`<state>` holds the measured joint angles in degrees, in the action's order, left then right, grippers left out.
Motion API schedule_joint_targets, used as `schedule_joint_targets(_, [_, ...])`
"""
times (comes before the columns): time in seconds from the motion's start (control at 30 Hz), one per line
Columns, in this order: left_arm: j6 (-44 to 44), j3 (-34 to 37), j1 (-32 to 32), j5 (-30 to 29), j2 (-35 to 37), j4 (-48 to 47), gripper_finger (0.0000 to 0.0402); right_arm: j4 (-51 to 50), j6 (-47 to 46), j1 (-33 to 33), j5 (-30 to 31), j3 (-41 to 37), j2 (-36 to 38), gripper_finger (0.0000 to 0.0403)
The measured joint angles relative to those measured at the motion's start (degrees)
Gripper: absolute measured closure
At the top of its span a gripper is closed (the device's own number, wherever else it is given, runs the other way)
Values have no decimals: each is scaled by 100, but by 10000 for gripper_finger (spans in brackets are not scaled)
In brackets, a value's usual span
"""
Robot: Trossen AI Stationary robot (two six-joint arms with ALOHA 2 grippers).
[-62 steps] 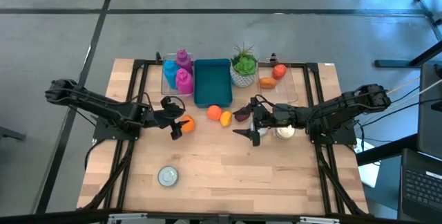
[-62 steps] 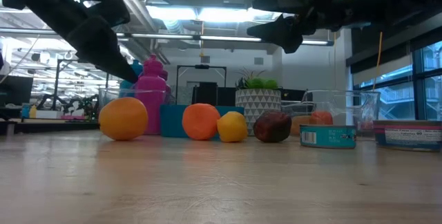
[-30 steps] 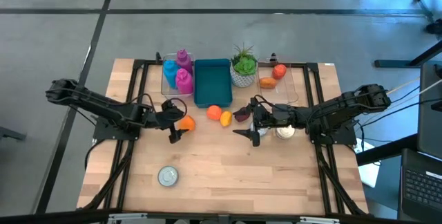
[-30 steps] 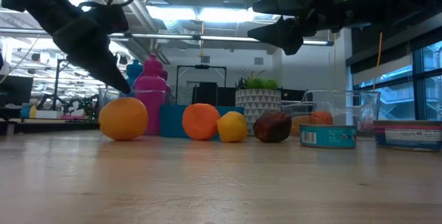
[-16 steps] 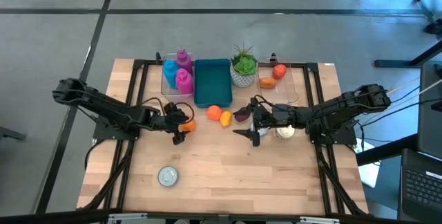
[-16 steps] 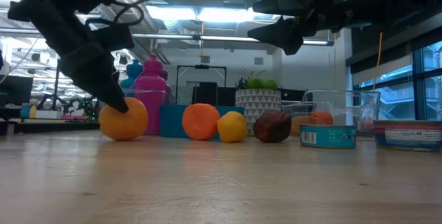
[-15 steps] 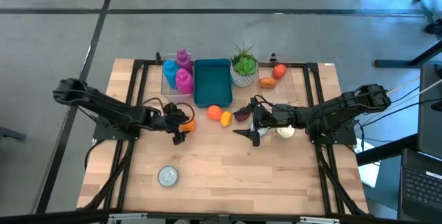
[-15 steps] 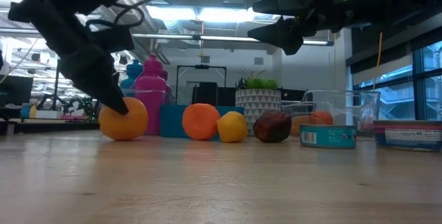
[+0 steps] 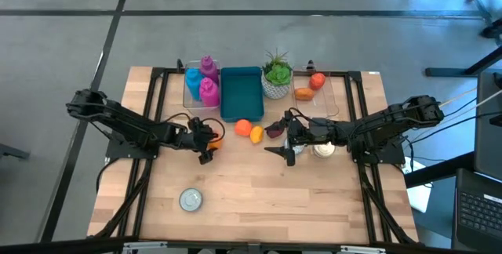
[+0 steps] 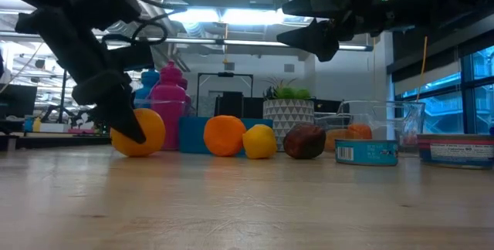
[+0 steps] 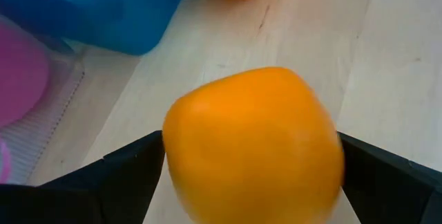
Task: Pick & Place Food Item
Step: Put the left orange into the right transparent bin
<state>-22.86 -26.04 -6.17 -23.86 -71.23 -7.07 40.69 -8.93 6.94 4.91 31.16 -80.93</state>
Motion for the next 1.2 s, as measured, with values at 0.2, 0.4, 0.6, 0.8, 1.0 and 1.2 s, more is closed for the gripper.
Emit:
schedule_joint_targets(0.2, [15,0,184,246,-133,-13,29,-1,0,0,1,0,0,46])
schedule_joint_targets(0.4, [108,0,209,279,-135,0,81,-1,0,0,2,0,0,46])
schedule_joint_targets(0.6, [385,0,207,242,-133,10,109,-2,0,1,2,0,0,46])
schedule_joint_targets(0.8, [810,-38,207,191,-48,37,109,-1,0,1,2,0,0,46])
schedule_joint_targets(1.0, [1270,-407,207,188,294,-280,109,-3,2,0,2,0,0,46])
schedule_joint_targets(1.2, [1711,-881,205,190,832,-649,109,-3,2,0,4,0,0,46])
